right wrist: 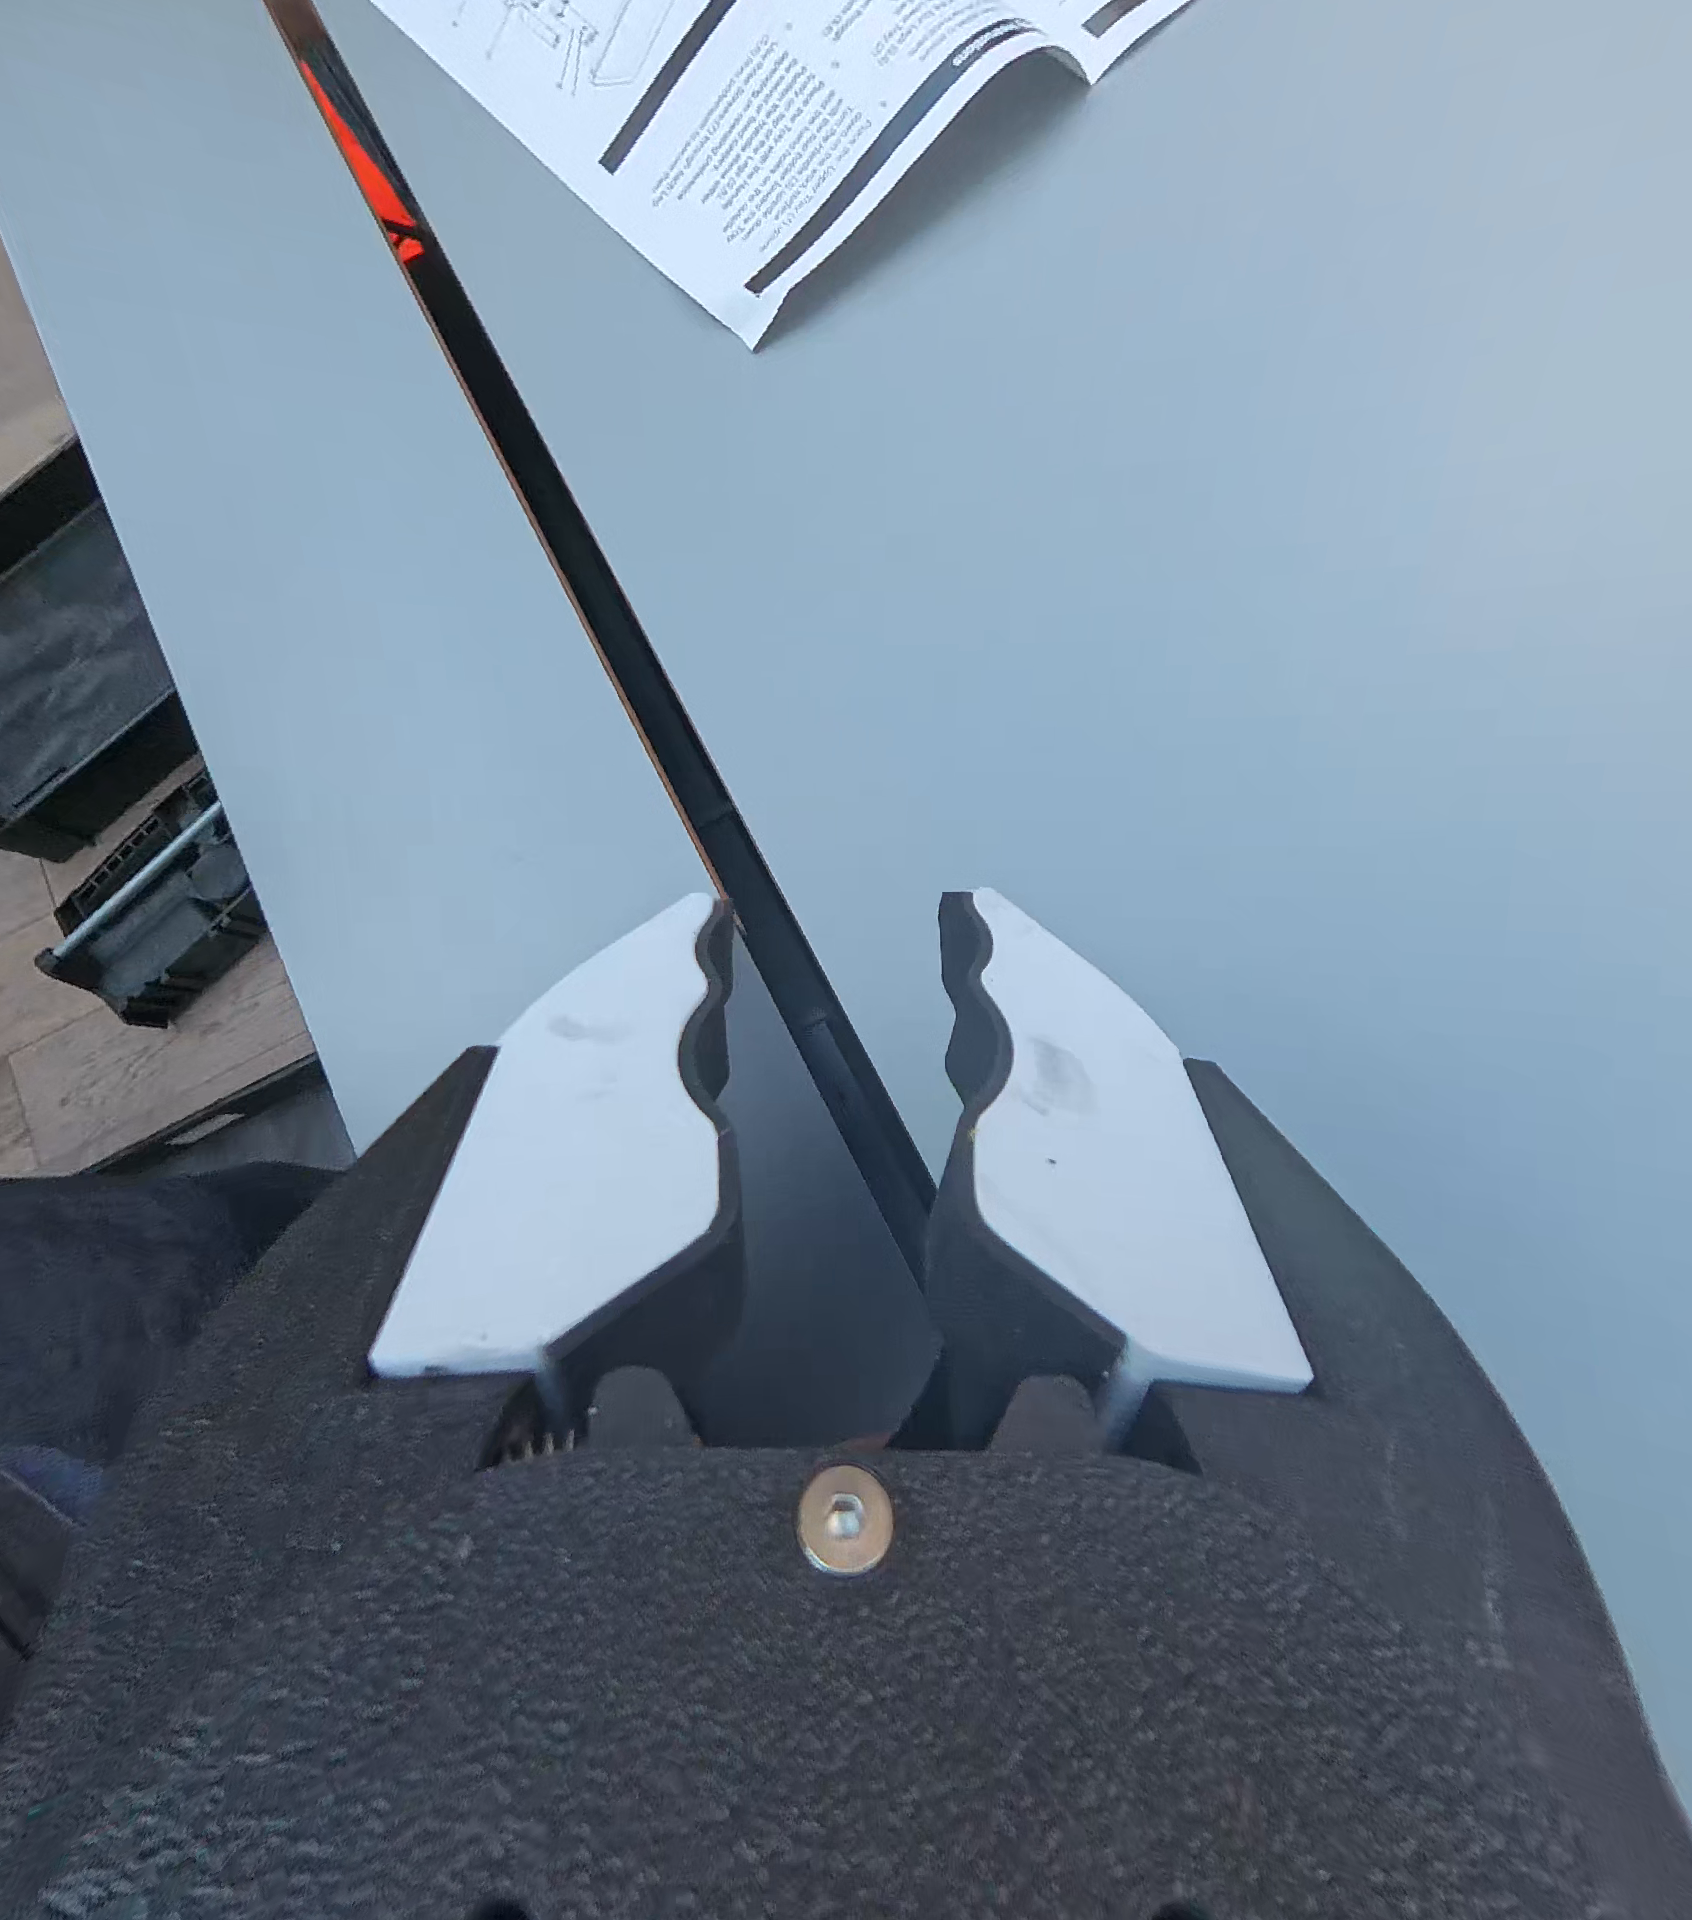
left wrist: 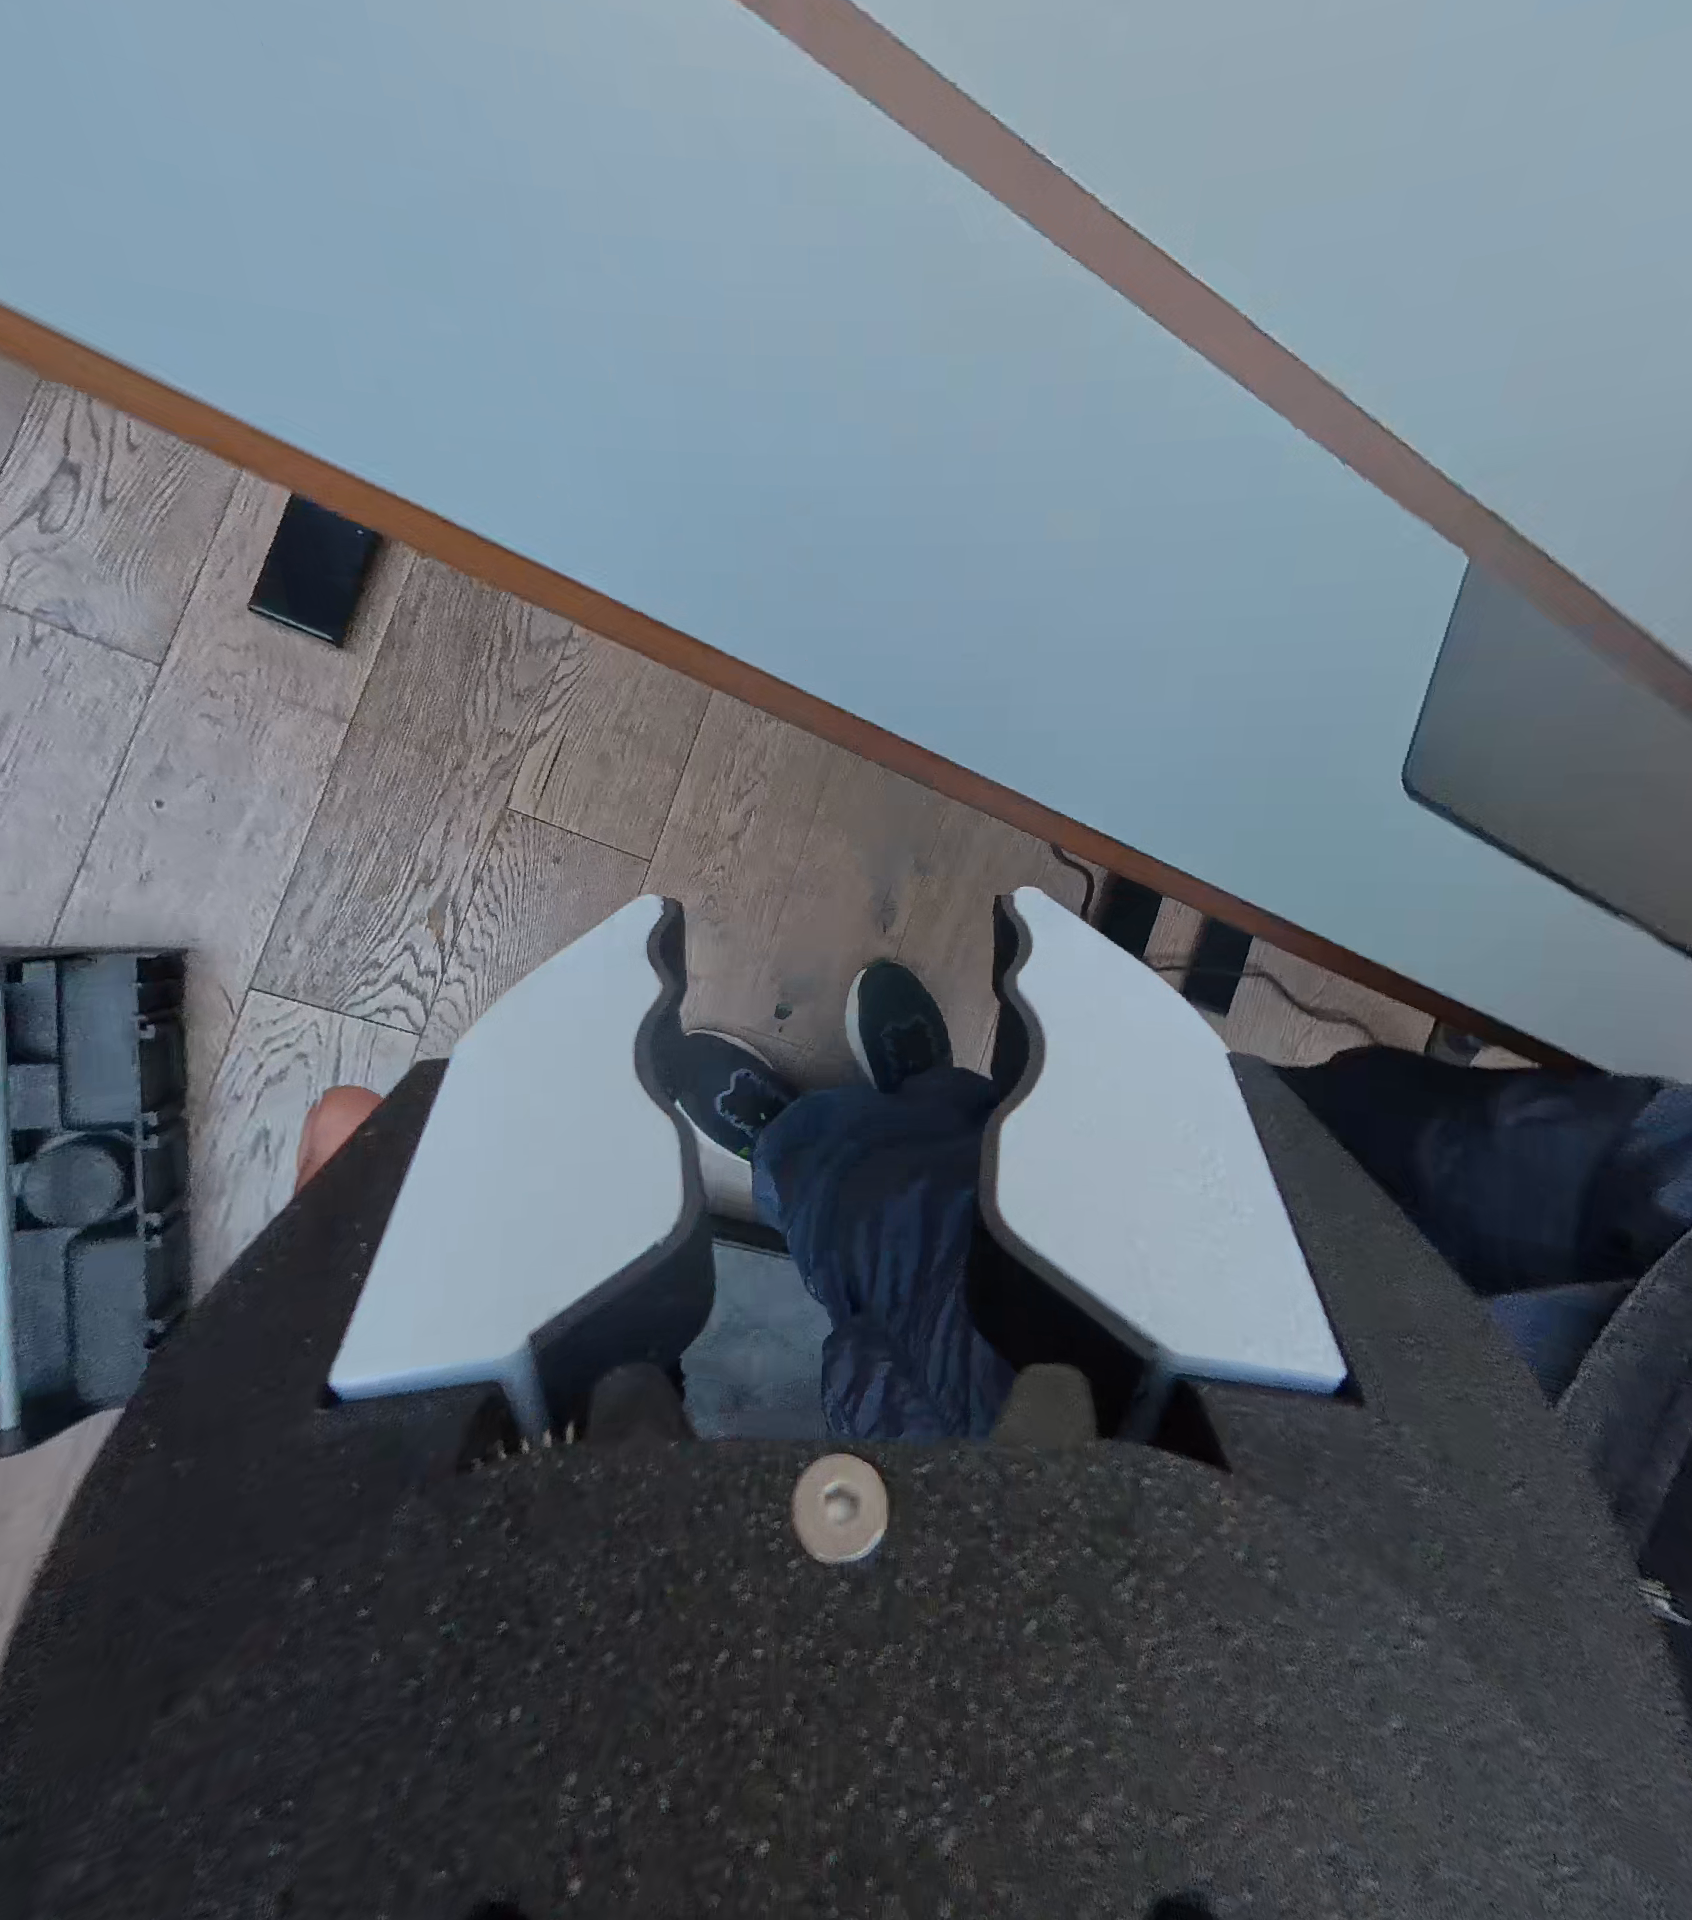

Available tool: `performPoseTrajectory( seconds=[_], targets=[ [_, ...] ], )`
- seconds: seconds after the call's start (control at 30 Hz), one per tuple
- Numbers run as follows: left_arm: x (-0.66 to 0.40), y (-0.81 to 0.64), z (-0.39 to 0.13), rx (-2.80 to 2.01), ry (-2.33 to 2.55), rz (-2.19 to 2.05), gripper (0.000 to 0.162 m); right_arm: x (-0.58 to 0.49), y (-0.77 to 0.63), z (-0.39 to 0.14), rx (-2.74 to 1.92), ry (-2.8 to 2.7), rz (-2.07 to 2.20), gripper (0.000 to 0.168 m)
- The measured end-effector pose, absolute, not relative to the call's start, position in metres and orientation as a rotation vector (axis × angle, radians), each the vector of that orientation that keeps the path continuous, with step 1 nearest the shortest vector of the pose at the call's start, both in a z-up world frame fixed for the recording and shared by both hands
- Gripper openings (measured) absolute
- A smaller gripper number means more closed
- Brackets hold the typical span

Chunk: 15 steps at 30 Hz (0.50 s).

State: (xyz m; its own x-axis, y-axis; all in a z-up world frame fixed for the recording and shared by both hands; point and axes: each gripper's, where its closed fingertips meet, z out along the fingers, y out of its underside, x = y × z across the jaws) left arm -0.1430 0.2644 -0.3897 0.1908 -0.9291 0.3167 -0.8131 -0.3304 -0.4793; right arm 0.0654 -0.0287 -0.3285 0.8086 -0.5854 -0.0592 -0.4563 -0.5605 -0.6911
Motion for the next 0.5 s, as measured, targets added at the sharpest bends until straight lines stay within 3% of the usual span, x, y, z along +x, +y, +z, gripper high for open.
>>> performPoseTrajectory(
  seconds=[0.3,0.5],
  targets=[
    [-0.158,0.153,-0.442,-1.955,2.255,-0.659,0.057,0.008,-0.024,-0.372,-2.506,0.414,-0.131,0.044],
    [-0.198,0.177,-0.451,-2.263,2.035,-0.677,0.056,-0.013,0.028,-0.362,-2.449,0.392,-0.012,0.044]
  ],
)
